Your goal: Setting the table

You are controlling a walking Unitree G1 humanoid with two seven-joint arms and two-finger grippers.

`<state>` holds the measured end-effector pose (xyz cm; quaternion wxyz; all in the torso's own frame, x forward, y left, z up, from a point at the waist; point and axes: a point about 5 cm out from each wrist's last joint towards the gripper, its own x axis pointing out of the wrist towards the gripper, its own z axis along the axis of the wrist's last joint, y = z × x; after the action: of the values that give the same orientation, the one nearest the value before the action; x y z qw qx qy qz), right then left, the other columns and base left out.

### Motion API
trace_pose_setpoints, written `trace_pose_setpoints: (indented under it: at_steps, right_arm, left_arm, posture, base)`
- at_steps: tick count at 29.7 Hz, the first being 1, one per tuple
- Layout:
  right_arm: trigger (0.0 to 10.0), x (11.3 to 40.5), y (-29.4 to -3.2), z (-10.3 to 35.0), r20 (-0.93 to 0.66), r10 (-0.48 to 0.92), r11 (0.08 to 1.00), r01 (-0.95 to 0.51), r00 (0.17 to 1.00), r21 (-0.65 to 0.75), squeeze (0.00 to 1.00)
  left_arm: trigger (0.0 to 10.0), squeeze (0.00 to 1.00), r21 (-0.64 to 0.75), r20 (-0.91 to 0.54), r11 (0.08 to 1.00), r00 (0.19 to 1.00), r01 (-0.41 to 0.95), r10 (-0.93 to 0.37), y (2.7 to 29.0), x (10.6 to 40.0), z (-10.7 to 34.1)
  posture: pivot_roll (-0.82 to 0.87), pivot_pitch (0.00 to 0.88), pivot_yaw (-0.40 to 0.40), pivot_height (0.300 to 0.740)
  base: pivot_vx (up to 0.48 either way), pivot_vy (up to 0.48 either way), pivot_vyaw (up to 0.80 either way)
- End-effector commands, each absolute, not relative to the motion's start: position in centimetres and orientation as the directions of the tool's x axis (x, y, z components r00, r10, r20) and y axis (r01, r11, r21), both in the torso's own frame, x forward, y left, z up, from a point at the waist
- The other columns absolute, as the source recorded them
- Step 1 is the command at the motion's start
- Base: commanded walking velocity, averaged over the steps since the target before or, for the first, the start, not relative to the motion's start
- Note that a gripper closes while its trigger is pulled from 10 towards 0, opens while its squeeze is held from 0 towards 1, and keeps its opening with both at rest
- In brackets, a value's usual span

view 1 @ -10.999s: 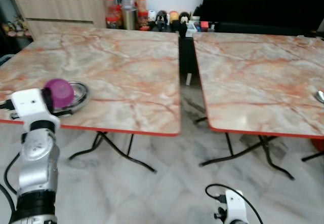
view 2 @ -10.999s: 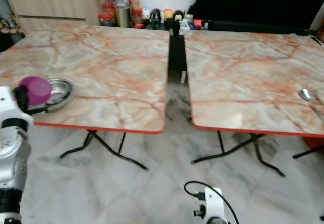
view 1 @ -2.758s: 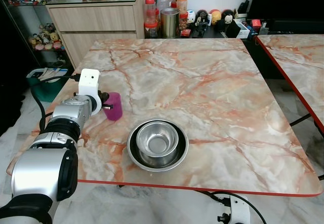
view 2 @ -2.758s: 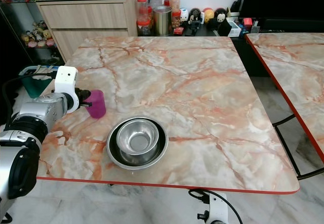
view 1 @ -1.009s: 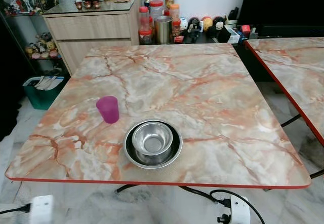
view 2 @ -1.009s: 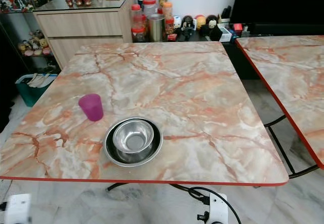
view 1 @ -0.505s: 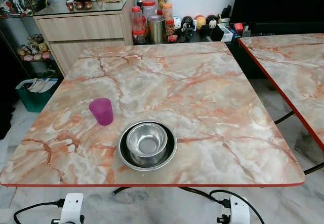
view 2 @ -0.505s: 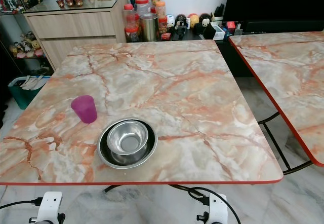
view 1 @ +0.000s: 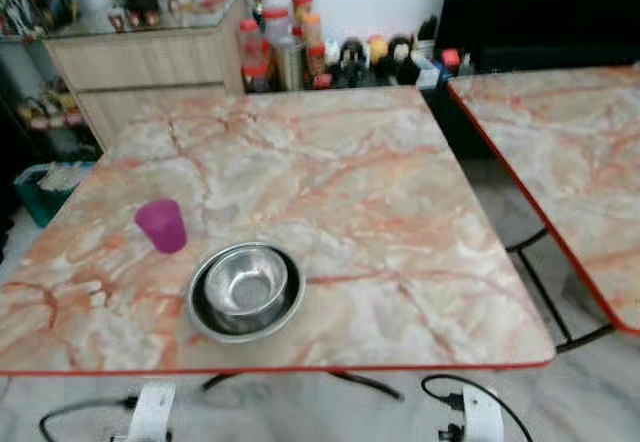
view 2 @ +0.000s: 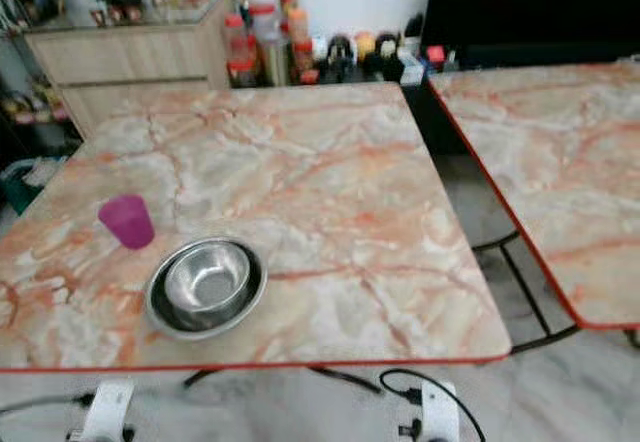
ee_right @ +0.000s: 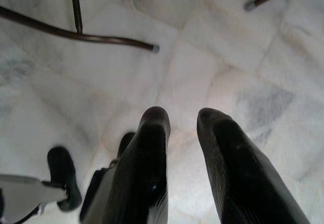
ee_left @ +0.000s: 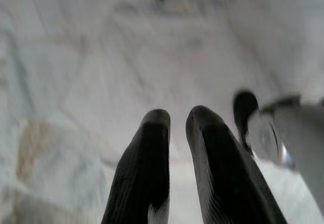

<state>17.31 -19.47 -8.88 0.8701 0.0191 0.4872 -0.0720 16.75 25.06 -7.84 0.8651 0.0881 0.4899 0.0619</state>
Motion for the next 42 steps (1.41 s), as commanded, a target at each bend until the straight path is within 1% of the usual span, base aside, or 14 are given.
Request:
trace_pose_setpoints:
  at_steps: [1, 14, 19, 24, 28, 32, 36, 42]
  right_arm:
    - [10.0, 17.2, -19.6, -8.9, -0.853, -0.110, 0.988, 0.151, 0.510, -0.037, 0.00]
    - [10.0, 17.4, -19.6, -8.8, -0.851, -0.105, 0.991, 0.126, 0.515, -0.046, 0.00]
    - [10.0, 17.3, -19.6, -8.9, -0.848, -0.109, 0.986, 0.162, 0.518, -0.028, 0.00]
    - [10.0, 17.4, -19.6, -8.8, -0.847, -0.103, 0.992, 0.120, 0.521, -0.047, 0.00]
    - [10.0, 17.4, -19.6, -8.8, -0.847, -0.105, 0.991, 0.121, 0.521, -0.048, 0.00]
    - [10.0, 17.2, -19.6, -8.9, -0.849, -0.109, 0.989, 0.143, 0.517, -0.039, 0.00]
    - [10.0, 17.2, -19.6, -8.9, -0.848, -0.111, 0.988, 0.146, 0.518, -0.040, 0.00]
    - [10.0, 17.1, -19.5, -8.9, -0.847, -0.111, 0.988, 0.148, 0.519, -0.039, 0.00]
  left_arm:
    - [10.0, 0.00, 0.218, -0.834, 0.976, 0.517, -0.012, 0.193, 25.0, 17.0, -7.8]
    - [10.0, 0.00, 0.214, -0.843, 0.977, 0.503, -0.012, 0.191, 24.6, 16.7, -8.0]
    - [10.0, 0.00, 0.214, -0.847, 0.977, 0.495, -0.015, 0.193, 24.7, 16.3, -8.2]
    - [10.0, 0.00, 0.216, -0.849, 0.976, 0.489, -0.020, 0.198, 25.3, 15.9, -8.2]
    - [10.0, 0.00, 0.216, -0.850, 0.976, 0.488, -0.020, 0.198, 25.4, 15.8, -8.1]
    - [10.0, 0.00, 0.213, -0.850, 0.977, 0.489, -0.019, 0.195, 25.5, 15.8, -8.2]
    - [10.0, 0.00, 0.209, -0.853, 0.978, 0.486, -0.013, 0.189, 25.0, 15.6, -8.4]
    - [10.0, 0.00, 0.198, -0.859, 0.980, 0.481, -0.001, 0.174, 23.7, 15.4, -8.8]
  posture:
    - [0.06, 0.000, 0.055, 0.740]
    - [0.05, 0.000, 0.055, 0.740]
    - [0.05, 0.000, 0.052, 0.740]
    - [0.05, 0.000, 0.052, 0.740]
    - [0.05, 0.000, 0.051, 0.740]
    - [0.04, 0.000, 0.051, 0.740]
    - [0.04, 0.000, 0.053, 0.740]
    - [0.03, 0.000, 0.056, 0.740]
  base:
    - [0.000, -0.472, 0.00]
    - [0.000, -0.472, 0.00]
    - [0.000, -0.468, 0.00]
    - [0.000, -0.463, 0.00]
    - [0.000, -0.459, 0.55]
    - [0.000, -0.458, 0.00]
    - [0.000, -0.458, 0.00]
    - [0.000, -0.458, 0.00]
